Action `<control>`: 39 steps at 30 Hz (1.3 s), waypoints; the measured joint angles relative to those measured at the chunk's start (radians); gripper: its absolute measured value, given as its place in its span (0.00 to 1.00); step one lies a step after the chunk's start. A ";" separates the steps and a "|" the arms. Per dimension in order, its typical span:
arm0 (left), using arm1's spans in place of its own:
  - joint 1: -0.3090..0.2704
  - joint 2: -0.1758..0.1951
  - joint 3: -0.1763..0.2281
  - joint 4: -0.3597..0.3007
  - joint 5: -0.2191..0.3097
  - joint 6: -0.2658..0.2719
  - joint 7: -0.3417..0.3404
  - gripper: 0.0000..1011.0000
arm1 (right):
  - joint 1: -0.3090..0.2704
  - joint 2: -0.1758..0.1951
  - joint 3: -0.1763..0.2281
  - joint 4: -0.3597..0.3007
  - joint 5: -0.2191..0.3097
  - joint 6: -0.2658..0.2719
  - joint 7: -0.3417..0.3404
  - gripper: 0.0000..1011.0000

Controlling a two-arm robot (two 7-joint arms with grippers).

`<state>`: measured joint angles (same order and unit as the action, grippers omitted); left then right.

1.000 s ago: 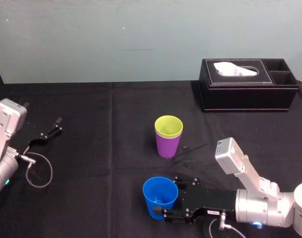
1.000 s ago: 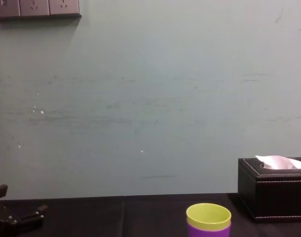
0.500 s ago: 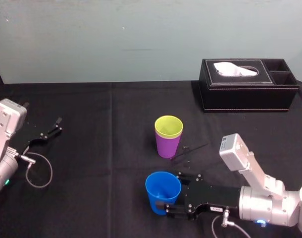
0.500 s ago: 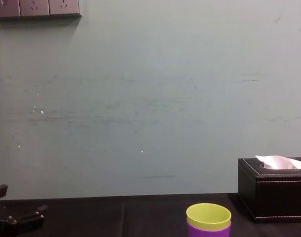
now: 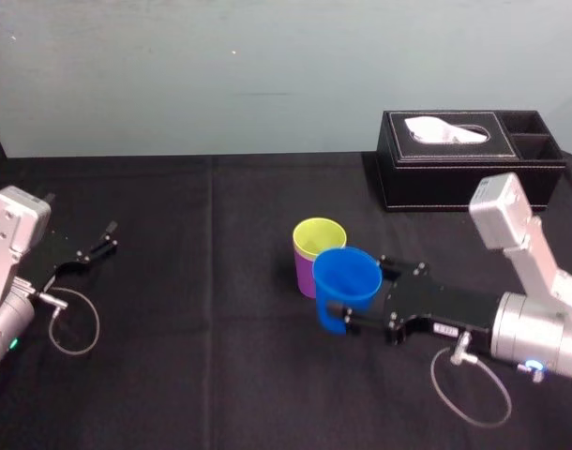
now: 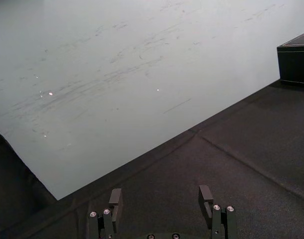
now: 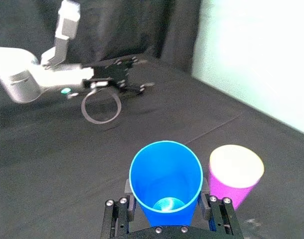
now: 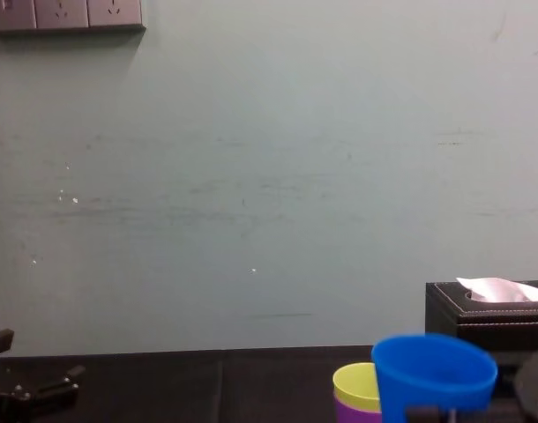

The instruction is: Stack the three plastic cups sequentially using one hand.

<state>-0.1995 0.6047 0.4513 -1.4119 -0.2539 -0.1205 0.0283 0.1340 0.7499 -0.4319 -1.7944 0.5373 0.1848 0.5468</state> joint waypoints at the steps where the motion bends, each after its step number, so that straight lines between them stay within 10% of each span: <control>1: 0.000 0.000 0.000 0.000 0.000 0.000 0.000 0.99 | 0.002 0.001 0.006 -0.003 0.002 0.003 -0.006 0.73; 12: 0.000 0.000 0.000 0.000 0.000 0.000 0.000 0.99 | 0.076 -0.020 0.045 0.008 0.020 0.051 -0.052 0.73; 39: 0.000 0.000 0.000 0.000 0.000 0.000 0.000 0.99 | 0.272 -0.174 -0.063 0.209 -0.080 0.110 -0.060 0.73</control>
<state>-0.1995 0.6047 0.4514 -1.4120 -0.2539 -0.1205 0.0283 0.4059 0.5763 -0.4946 -1.5849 0.4575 0.2944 0.4871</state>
